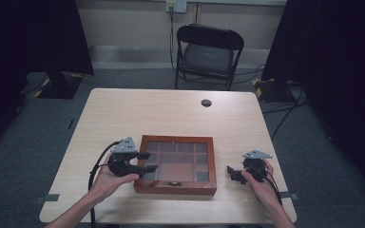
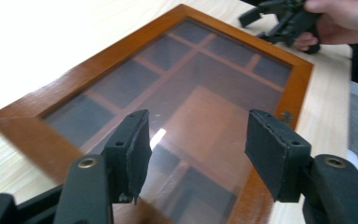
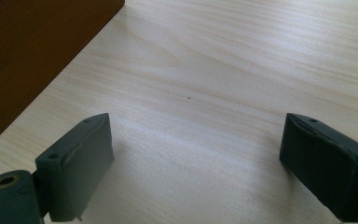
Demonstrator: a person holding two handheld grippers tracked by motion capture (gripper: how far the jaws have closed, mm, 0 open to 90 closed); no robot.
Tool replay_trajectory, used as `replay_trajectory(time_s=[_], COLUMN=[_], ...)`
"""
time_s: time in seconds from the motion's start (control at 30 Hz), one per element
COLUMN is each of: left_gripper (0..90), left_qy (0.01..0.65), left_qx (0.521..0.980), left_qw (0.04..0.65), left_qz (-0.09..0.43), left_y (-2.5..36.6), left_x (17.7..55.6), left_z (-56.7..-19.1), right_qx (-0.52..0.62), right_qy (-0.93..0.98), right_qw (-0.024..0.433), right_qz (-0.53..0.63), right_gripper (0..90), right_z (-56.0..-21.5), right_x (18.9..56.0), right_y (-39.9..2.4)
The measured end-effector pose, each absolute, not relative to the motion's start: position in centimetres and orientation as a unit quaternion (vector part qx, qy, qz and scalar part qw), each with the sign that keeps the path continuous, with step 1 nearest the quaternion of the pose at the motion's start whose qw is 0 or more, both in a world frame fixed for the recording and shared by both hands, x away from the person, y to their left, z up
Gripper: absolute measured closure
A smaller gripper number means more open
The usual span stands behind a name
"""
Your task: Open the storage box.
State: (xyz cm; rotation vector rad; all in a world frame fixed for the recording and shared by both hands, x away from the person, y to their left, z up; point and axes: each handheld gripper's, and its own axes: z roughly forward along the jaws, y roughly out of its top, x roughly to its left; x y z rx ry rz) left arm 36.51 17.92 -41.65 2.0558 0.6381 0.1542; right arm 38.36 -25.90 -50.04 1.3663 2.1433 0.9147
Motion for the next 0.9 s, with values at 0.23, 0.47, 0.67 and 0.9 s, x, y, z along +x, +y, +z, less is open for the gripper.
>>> replay_trajectory(time_s=[0.23, 0.47, 0.67, 0.9], left_gripper=[42.7, 45.8, 50.6, 51.0], left_qy=[0.249, 0.237, 0.213, 0.197], left_qx=[0.84, 0.846, 0.857, 0.861], left_qw=[0.477, 0.476, 0.469, 0.469], left_qz=[0.064, 0.048, 0.014, -0.023], left_y=[16.2, 13.9, 12.7, 12.4], left_x=[36.5, 36.6, 36.0, 35.9], left_z=[-40.8, -40.8, -41.6, -42.8], right_qx=[0.494, 0.494, 0.494, 0.494], right_qy=[0.774, 0.774, 0.774, 0.774], right_qw=[0.219, 0.219, 0.219, 0.219], right_qz=[0.33, 0.33, 0.33, 0.33], right_gripper=[8.8, 8.8, 8.8, 8.8], right_z=[-50.0, -50.0, -50.0, -50.0], right_x=[38.4, 38.4, 38.4, 38.4], right_y=[-25.9, -25.9, -25.9, -25.9])
